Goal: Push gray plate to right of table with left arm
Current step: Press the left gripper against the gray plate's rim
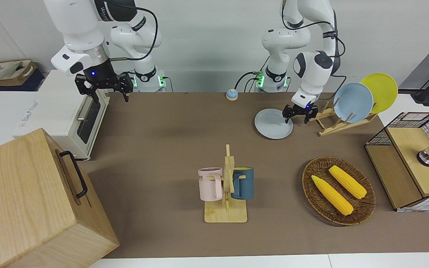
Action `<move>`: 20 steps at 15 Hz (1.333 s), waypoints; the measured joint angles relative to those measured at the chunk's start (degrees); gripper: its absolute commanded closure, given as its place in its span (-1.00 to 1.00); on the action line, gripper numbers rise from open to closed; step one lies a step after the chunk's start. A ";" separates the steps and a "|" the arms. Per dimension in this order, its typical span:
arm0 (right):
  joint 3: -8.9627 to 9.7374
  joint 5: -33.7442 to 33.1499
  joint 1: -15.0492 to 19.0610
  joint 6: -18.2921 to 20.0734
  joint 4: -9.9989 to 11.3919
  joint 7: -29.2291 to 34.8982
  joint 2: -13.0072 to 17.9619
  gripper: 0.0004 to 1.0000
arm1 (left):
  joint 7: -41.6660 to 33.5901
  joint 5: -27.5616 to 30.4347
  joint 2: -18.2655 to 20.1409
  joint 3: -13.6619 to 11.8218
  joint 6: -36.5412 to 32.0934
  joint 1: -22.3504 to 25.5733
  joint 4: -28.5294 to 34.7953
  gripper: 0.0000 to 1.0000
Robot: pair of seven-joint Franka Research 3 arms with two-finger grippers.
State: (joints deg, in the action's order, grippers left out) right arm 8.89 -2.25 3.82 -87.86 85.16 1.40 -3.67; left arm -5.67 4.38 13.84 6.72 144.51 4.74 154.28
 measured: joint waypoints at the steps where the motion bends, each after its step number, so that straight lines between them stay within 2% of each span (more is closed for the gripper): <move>1: 0.00 0.00 0.00 0.00 0.00 0.00 0.00 -0.97 | -0.03 0.00 -0.34 0.01 0.09 -0.07 0.05 -0.99; 6: 0.00 0.00 0.00 0.00 0.00 0.00 0.00 -0.97 | -0.04 0.00 -1.26 0.06 0.26 -0.74 0.12 -0.95; 9: 0.00 0.00 0.00 0.00 0.00 0.00 0.00 -0.97 | -0.05 0.00 -1.51 0.06 0.29 -0.74 0.17 -0.74; 10: 0.00 0.00 0.00 0.00 0.00 0.00 0.00 -0.97 | -0.05 0.00 -1.63 0.06 0.34 -0.74 0.17 -0.63; 11: 0.00 0.00 0.00 0.00 0.00 0.00 0.00 -0.97 | -0.05 0.00 -1.71 0.06 0.41 -0.74 0.17 -0.39; 14: 0.00 0.00 0.00 0.00 0.00 0.00 0.00 -0.97 | -0.05 0.00 -1.89 0.05 0.61 -0.74 0.17 0.70; 15: 0.00 0.00 0.00 0.00 0.00 0.00 0.00 -0.97 | -0.05 0.00 -1.90 0.05 0.64 -0.74 0.17 0.92; 16: 0.00 0.00 0.00 0.00 0.00 0.00 0.00 -0.97 | -0.05 0.00 -1.92 0.05 0.68 -0.74 0.18 1.00; 20: 0.00 0.00 0.00 0.00 0.00 0.00 0.00 -0.97 | -0.05 0.00 -2.12 0.06 0.91 -0.75 0.19 1.00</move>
State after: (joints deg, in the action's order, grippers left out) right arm 8.89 -2.25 3.82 -87.86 85.16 1.40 -3.67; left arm -5.72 4.38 11.72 6.78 145.43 3.99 154.48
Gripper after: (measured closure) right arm 0.013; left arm 0.868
